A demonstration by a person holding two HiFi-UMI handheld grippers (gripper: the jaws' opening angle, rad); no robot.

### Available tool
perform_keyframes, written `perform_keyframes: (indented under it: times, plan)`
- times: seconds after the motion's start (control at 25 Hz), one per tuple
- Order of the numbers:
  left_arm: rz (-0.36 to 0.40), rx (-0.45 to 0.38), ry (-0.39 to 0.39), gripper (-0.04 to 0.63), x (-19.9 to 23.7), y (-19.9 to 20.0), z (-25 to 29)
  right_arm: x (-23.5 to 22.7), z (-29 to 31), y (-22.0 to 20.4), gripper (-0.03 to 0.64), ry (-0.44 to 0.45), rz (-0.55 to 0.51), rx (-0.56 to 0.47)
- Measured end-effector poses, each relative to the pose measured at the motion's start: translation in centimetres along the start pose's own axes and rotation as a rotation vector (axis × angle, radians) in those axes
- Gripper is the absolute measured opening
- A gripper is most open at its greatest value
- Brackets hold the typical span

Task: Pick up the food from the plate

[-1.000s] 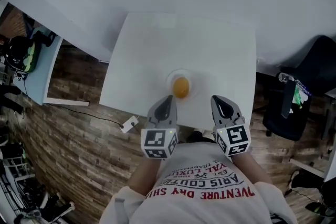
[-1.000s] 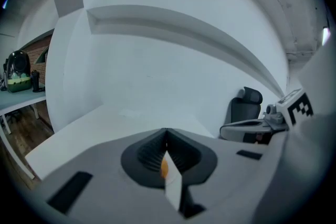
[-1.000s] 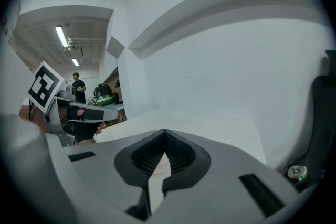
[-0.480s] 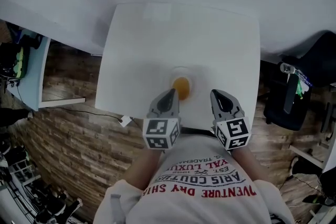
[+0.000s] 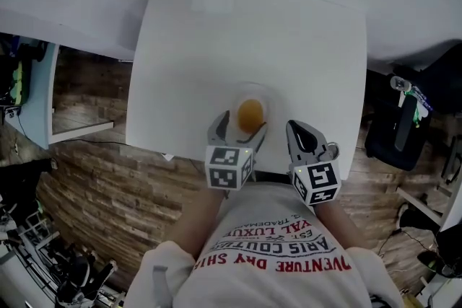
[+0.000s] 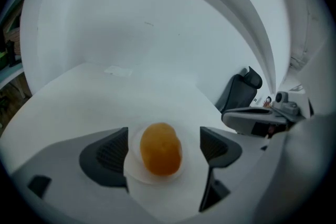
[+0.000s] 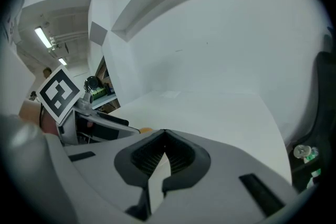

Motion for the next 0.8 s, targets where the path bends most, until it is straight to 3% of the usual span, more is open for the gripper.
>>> perform_keyframes:
  times: [0.36, 0.56, 0.8]
  plan:
    - [0.037, 0.153, -0.032, 0.414, -0.3, -1.5, 4.4, -1.8, 0.5, -1.3, 0.011, -0.025, 0.0, 0.056]
    - [0.047, 0.193, -0.012, 0.414, -0.4, -2.0, 5.4, -2.1, 0.9, -2.0, 0.011, -0.019, 0.01, 0.076]
    - [0.145, 0.221, 0.066, 0.413, -0.4, -2.4, 5.9, -2.3, 1.2, -1.7, 0.011, -0.011, 0.009, 0.077]
Point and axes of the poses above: the fingertips, and each gripper's own axes: z forward along the fingers, x to its left, y out of its top, the point moved 7 cm from there along -z, backward along the fingers, and after that the axes turned 15 degrees about y, right-handed, at the moved point
